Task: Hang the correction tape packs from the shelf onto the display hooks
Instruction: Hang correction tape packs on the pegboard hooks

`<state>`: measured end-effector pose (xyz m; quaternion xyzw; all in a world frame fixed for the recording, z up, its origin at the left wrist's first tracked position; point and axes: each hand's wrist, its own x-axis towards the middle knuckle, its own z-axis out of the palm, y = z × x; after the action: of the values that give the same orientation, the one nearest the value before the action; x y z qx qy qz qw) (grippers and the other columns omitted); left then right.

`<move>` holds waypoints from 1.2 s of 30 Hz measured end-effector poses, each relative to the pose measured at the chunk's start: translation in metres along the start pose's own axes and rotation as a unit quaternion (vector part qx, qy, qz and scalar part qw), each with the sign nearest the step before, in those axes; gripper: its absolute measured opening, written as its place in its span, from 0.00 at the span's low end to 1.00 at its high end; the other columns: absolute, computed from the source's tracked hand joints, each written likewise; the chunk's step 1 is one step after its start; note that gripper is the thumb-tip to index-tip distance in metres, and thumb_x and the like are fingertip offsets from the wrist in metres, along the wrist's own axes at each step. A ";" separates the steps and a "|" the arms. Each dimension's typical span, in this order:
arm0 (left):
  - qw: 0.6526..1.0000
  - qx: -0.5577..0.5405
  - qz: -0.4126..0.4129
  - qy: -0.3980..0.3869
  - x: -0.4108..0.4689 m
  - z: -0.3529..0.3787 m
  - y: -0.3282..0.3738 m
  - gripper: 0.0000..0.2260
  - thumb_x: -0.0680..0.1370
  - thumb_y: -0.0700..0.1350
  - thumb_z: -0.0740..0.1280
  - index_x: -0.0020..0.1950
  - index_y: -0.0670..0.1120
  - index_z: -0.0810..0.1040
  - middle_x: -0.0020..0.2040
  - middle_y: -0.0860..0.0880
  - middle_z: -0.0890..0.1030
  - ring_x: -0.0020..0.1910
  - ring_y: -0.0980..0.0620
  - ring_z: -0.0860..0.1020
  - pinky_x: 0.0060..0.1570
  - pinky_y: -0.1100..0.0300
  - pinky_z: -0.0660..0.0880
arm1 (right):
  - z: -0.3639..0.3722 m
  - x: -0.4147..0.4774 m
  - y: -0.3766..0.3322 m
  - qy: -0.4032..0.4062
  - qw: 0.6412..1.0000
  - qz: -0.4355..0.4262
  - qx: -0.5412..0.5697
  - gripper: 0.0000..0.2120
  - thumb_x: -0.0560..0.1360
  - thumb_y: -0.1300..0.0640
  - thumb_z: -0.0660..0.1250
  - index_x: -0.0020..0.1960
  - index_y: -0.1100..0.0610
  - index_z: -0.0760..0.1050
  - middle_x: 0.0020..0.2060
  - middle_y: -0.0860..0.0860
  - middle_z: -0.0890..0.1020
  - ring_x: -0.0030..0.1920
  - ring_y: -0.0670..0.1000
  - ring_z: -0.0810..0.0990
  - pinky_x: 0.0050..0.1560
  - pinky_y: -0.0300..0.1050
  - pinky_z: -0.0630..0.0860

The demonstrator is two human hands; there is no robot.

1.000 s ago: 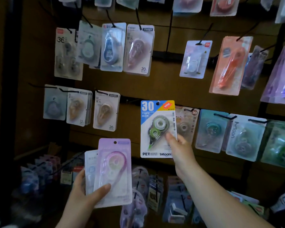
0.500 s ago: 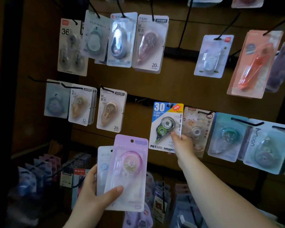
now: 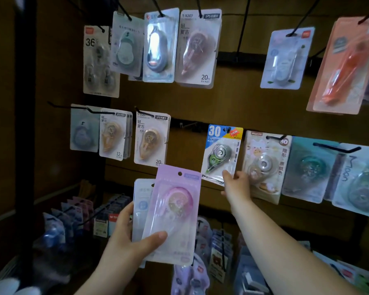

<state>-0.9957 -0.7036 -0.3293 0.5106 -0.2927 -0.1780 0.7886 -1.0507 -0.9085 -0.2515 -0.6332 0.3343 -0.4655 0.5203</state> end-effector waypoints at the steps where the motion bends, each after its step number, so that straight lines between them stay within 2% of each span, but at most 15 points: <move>1: 1.000 -0.005 0.001 0.002 -0.002 0.002 0.000 0.32 0.61 0.34 0.76 0.58 0.55 0.66 0.50 0.51 0.79 0.46 0.51 0.79 0.37 0.59 0.76 | -0.003 -0.007 0.001 0.007 1.000 -0.008 -0.011 0.20 0.78 0.58 0.60 0.67 0.63 0.63 0.60 0.59 0.74 0.54 0.57 0.74 0.54 0.47 0.70; 2: 1.000 -0.007 0.003 0.002 -0.003 0.004 0.000 0.33 0.62 0.35 0.76 0.60 0.54 0.65 0.50 0.50 0.79 0.47 0.50 0.79 0.38 0.58 0.76 | -0.006 -0.016 0.004 0.010 1.000 -0.011 -0.013 0.20 0.78 0.58 0.60 0.67 0.63 0.62 0.64 0.59 0.72 0.57 0.57 0.73 0.54 0.45 0.68; 4: 1.000 -0.005 0.006 0.000 -0.006 0.009 0.002 0.35 0.60 0.38 0.76 0.62 0.54 0.66 0.52 0.49 0.79 0.48 0.50 0.80 0.38 0.59 0.76 | -0.014 -0.035 0.010 -0.018 1.000 -0.005 -0.003 0.16 0.78 0.57 0.60 0.63 0.62 0.66 0.61 0.59 0.73 0.53 0.55 0.73 0.51 0.43 0.67; 7: 1.000 -0.018 0.003 -0.001 -0.009 0.019 0.002 0.30 0.66 0.33 0.73 0.62 0.54 0.65 0.50 0.50 0.79 0.46 0.51 0.79 0.34 0.61 0.77 | -0.028 -0.070 0.015 -0.165 0.986 0.034 -0.008 0.08 0.78 0.50 0.58 0.49 0.54 0.71 0.52 0.54 0.77 0.45 0.49 0.76 0.47 0.44 0.73; 10: 1.000 -0.026 -0.004 -0.010 -0.012 0.036 0.003 0.30 0.66 0.34 0.73 0.60 0.54 0.65 0.50 0.50 0.78 0.45 0.51 0.80 0.29 0.63 0.78 | -0.046 -0.098 0.008 -0.305 0.952 0.025 -0.026 0.13 0.72 0.43 0.59 0.48 0.51 0.74 0.48 0.50 0.80 0.49 0.48 0.79 0.53 0.46 0.74; 12: 1.000 -0.018 0.006 -0.010 -0.015 0.047 0.002 0.34 0.59 0.37 0.76 0.59 0.54 0.65 0.50 0.50 0.78 0.46 0.51 0.80 0.28 0.64 0.77 | -0.058 -0.107 0.002 -0.348 0.937 0.020 0.018 0.18 0.64 0.43 0.63 0.48 0.52 0.75 0.45 0.49 0.82 0.48 0.48 0.81 0.54 0.44 0.76; 14: 1.000 -0.027 0.014 -0.006 -0.017 0.058 0.000 0.30 0.56 0.41 0.72 0.55 0.56 0.67 0.49 0.51 0.78 0.44 0.52 0.79 0.26 0.67 0.76 | -0.068 -0.107 0.001 -0.337 0.941 0.008 0.016 0.11 0.66 0.49 0.68 0.47 0.52 0.75 0.44 0.48 0.82 0.46 0.47 0.81 0.48 0.38 0.78; 16: 0.999 -0.037 0.016 -0.015 -0.017 0.067 -0.003 0.29 0.55 0.41 0.72 0.53 0.57 0.69 0.49 0.50 0.79 0.44 0.51 0.80 0.26 0.67 0.76 | -0.077 -0.104 0.002 -0.291 0.956 -0.011 -0.022 0.02 0.72 0.57 0.67 0.43 0.52 0.75 0.41 0.47 0.81 0.42 0.45 0.80 0.41 0.32 0.76; 20: 0.999 -0.006 0.029 -0.040 -0.020 0.081 -0.007 0.42 0.51 0.45 0.76 0.64 0.48 0.68 0.55 0.44 0.79 0.50 0.46 0.80 0.39 0.58 0.79 | -0.092 -0.097 0.007 -0.241 0.970 -0.011 -0.036 0.07 0.74 0.62 0.64 0.38 0.55 0.73 0.36 0.49 0.79 0.36 0.44 0.76 0.35 0.31 0.72; 23: 0.998 0.009 0.034 -0.045 -0.024 0.090 -0.003 0.38 0.55 0.43 0.76 0.63 0.48 0.68 0.54 0.44 0.78 0.51 0.45 0.79 0.45 0.53 0.77 | -0.101 -0.096 0.009 -0.226 0.974 -0.009 -0.024 0.07 0.75 0.61 0.63 0.39 0.53 0.74 0.36 0.48 0.80 0.38 0.44 0.78 0.38 0.32 0.73; 27: 0.998 0.002 0.016 -0.056 -0.027 0.096 -0.004 0.23 0.67 0.31 0.72 0.58 0.45 0.72 0.52 0.43 0.80 0.51 0.43 0.79 0.48 0.49 0.77 | -0.112 -0.095 0.013 -0.193 0.981 -0.009 -0.016 0.06 0.76 0.59 0.62 0.40 0.54 0.72 0.41 0.53 0.79 0.42 0.49 0.77 0.43 0.40 0.72; 29: 0.998 0.014 0.009 -0.057 -0.030 0.099 -0.005 0.17 0.70 0.30 0.68 0.52 0.48 0.74 0.49 0.43 0.81 0.48 0.44 0.80 0.43 0.55 0.79 | -0.119 -0.094 0.015 -0.178 0.984 -0.002 -0.012 0.06 0.77 0.58 0.61 0.41 0.54 0.72 0.42 0.54 0.78 0.43 0.50 0.76 0.43 0.41 0.71; 32: 0.998 0.013 0.007 -0.057 -0.033 0.105 -0.007 0.18 0.67 0.33 0.73 0.51 0.48 0.74 0.46 0.46 0.81 0.44 0.47 0.80 0.34 0.62 0.79 | -0.131 -0.089 0.017 -0.140 0.990 -0.005 0.000 0.07 0.77 0.60 0.60 0.41 0.54 0.71 0.41 0.54 0.78 0.44 0.52 0.76 0.45 0.44 0.70; 34: 0.998 0.008 -0.001 -0.064 -0.036 0.110 -0.006 0.26 0.61 0.38 0.78 0.55 0.47 0.74 0.47 0.46 0.81 0.46 0.46 0.80 0.36 0.59 0.79 | -0.143 -0.085 0.017 -0.101 0.995 -0.023 0.017 0.08 0.77 0.61 0.60 0.40 0.54 0.71 0.39 0.55 0.77 0.44 0.53 0.75 0.47 0.46 0.68; 36: 0.998 0.004 -0.010 -0.067 -0.036 0.116 -0.006 0.27 0.62 0.38 0.76 0.59 0.45 0.72 0.49 0.45 0.80 0.48 0.44 0.79 0.40 0.55 0.77 | -0.158 -0.083 0.013 -0.066 0.996 -0.046 0.028 0.09 0.76 0.63 0.60 0.39 0.54 0.70 0.38 0.54 0.77 0.42 0.53 0.74 0.46 0.46 0.67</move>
<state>-1.0974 -0.7663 -0.3093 0.5034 -0.3404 -0.2181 0.7636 -1.2270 -0.8912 -0.2797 -0.6622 0.2562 -0.4558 0.5367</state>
